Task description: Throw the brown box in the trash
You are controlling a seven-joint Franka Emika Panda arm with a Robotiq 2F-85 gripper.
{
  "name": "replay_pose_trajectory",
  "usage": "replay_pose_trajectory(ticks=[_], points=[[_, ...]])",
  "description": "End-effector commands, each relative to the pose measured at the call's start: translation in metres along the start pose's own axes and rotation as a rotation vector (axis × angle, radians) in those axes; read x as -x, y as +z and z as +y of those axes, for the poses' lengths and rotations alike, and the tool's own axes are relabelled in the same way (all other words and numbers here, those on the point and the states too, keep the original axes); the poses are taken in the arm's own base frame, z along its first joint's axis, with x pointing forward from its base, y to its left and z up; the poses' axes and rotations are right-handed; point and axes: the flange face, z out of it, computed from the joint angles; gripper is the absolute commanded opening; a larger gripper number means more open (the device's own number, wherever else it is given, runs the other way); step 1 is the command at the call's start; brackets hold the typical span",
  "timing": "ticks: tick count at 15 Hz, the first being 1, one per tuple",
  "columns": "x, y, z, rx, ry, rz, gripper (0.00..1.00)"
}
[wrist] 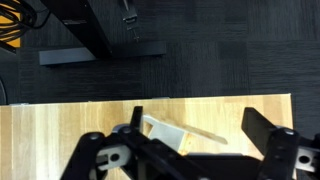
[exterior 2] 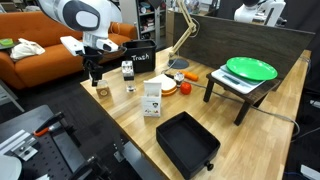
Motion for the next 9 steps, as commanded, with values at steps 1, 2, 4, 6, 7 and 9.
replay_pose_trajectory(ticks=[1, 2, 4, 6, 7, 9], points=[[-0.007, 0.002, 0.002, -0.004, 0.047, -0.005, 1.0], [-0.008, 0.002, 0.004, -0.003, 0.06, -0.007, 1.0], [-0.011, 0.004, 0.004, 0.005, 0.097, -0.014, 1.0], [-0.013, 0.005, 0.009, 0.003, 0.12, -0.021, 1.0], [-0.013, 0.005, 0.02, 0.005, 0.133, -0.021, 1.0], [-0.015, 0.006, 0.032, 0.006, 0.162, -0.026, 1.0]])
